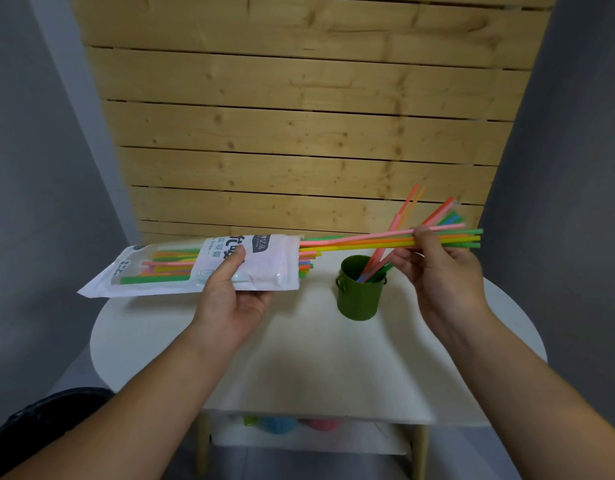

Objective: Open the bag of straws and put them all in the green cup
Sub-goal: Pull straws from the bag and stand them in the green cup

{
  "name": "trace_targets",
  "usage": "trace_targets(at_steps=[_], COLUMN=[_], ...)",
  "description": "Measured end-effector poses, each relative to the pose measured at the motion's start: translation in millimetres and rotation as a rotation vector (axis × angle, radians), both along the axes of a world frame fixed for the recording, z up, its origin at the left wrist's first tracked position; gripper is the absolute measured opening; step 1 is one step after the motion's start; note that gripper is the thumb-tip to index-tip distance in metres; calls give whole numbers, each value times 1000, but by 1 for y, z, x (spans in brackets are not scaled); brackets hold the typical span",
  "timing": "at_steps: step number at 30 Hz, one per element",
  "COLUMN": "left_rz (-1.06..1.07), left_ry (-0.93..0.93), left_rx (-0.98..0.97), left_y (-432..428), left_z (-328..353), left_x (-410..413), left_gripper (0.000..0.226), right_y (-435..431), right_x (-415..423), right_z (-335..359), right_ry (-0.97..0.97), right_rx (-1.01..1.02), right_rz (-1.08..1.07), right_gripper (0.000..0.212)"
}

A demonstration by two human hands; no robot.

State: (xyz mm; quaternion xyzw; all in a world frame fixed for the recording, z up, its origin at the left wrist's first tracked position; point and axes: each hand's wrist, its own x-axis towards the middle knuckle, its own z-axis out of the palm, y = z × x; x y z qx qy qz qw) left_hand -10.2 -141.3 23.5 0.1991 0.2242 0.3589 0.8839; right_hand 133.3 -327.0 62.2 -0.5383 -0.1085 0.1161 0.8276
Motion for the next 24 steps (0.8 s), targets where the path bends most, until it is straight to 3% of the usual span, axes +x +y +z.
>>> trace_targets(at_steps=[18, 24], left_rz=[28, 10], left_ry=[-7, 2], left_rx=[-31, -15], left_y=[5, -3], left_z=[-6, -9], left_x=[6, 12], left_gripper=[42, 41], right_y=[-53, -62], right_x=[40, 43], right_z=[3, 4], right_ry=[47, -10], right_rx=[-7, -103], right_rz=[-244, -304], right_gripper=[17, 17])
